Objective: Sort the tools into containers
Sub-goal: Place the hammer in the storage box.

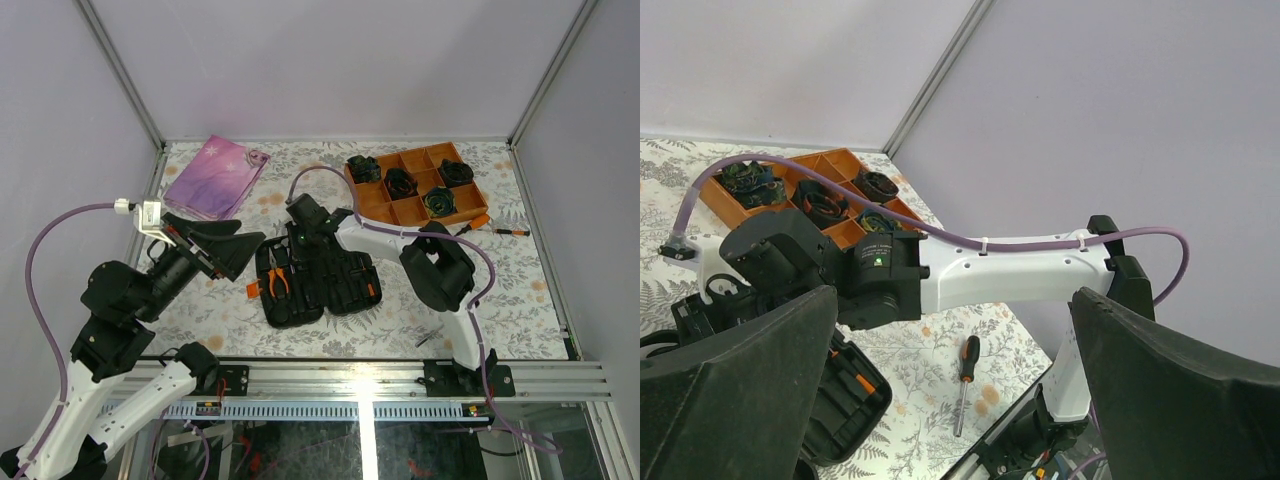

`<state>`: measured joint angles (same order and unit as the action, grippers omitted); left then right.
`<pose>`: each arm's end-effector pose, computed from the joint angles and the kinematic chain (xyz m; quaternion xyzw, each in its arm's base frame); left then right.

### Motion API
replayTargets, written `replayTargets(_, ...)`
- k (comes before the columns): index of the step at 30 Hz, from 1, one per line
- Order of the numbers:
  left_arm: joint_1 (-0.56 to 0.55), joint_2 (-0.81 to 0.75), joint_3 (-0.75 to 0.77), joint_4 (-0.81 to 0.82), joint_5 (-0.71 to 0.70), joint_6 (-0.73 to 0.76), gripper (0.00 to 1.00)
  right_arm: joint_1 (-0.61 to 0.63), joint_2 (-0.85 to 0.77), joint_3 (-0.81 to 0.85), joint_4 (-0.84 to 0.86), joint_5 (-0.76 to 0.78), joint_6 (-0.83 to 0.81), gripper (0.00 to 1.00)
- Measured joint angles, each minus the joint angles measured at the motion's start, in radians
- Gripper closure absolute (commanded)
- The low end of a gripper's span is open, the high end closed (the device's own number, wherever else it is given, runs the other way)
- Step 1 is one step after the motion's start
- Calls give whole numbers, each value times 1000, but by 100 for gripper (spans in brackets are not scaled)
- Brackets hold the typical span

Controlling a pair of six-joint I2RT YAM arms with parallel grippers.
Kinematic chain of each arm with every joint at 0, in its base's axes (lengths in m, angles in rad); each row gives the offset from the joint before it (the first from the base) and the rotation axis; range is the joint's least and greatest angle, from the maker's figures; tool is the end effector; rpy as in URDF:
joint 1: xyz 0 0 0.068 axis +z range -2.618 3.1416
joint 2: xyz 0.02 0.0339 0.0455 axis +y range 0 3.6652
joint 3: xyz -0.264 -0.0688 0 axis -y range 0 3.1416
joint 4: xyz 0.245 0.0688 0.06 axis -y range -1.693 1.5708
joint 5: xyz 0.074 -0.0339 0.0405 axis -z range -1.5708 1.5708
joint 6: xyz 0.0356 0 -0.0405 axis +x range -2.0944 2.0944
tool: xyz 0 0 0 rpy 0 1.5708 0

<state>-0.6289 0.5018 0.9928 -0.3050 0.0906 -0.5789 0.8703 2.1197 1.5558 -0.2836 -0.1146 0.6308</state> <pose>0.0659 -0.0519 0.4292 0.0508 0.6367 -0.4604 0.6165 0.2994 0.3614 0.1765 -0.1317 0.9247 0.2801 0.2218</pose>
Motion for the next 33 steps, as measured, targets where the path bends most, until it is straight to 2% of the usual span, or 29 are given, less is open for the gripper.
replayTargets(6, 0, 1, 0, -5, -26, 5, 0, 2, 19, 43, -50, 9, -11, 93)
replayTargets(8, 0, 1, 0, -18, -56, 11, 0, 3, 23, 60, -72, 20, -13, 99)
replayTargets(28, 0, 68, -3, -206, -241, 0, 0, 16, 42, 74, -109, 43, -4, 100)
replayTargets(33, 0, 135, -3, -267, -283, -20, 0, 22, 55, 100, -139, 60, -5, 100)
